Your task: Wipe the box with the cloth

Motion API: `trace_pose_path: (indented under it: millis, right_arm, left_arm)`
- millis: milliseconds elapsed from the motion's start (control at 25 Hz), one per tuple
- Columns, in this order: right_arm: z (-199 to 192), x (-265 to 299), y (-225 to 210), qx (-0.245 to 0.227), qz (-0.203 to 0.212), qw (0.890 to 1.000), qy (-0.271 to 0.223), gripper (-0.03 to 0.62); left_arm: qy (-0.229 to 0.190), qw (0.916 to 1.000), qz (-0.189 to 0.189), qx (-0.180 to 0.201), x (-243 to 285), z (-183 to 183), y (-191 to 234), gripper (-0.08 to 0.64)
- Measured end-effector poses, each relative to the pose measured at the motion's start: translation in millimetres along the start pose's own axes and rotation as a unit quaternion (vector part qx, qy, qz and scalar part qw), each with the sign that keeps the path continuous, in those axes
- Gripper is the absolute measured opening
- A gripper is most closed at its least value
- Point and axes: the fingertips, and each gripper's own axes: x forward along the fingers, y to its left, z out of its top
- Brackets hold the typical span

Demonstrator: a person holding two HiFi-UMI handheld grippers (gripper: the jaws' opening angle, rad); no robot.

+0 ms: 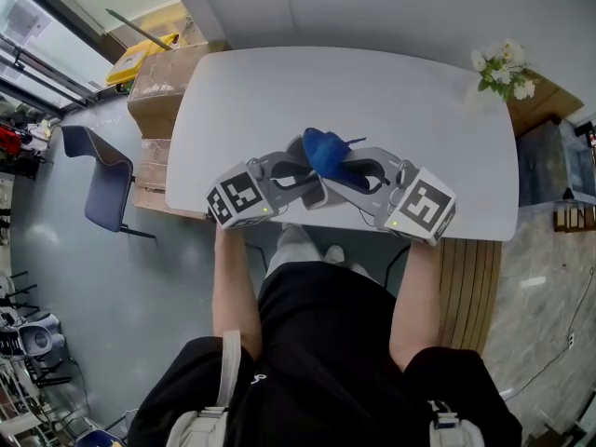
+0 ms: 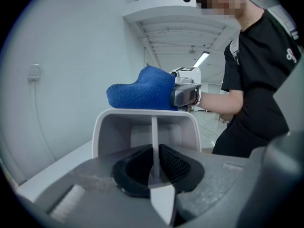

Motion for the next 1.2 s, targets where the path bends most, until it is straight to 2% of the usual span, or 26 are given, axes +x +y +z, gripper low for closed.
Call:
trace_pose_path:
  millis: [400,680,1040,1200]
  right_arm:
    - [-2,0,-2,0.005,-0.005,1.000,-0.003,0.057]
    - [0,-7,-5,0.017,-0.003,1.000,-0.020,0.057]
    - [-2,-19,-12,0.044,-0.010,0.998,-0.046,0.057]
    - [1,-27,-11,0.064,0.003,0.995,-0.082,0.057]
  left_arm:
    - [-0.007,0.9962,-0.086,0.008,2,2,-31,0.051]
    - [-0.017,0.9912,-0.131,0.008,1,7,-46,0.052]
    - [-0.051,0.9772,-0.206,0.004,-1,19,-73,0.054]
    - [-0.090,0.9623,-0.256,-0.002,-7,29,-87,0.054]
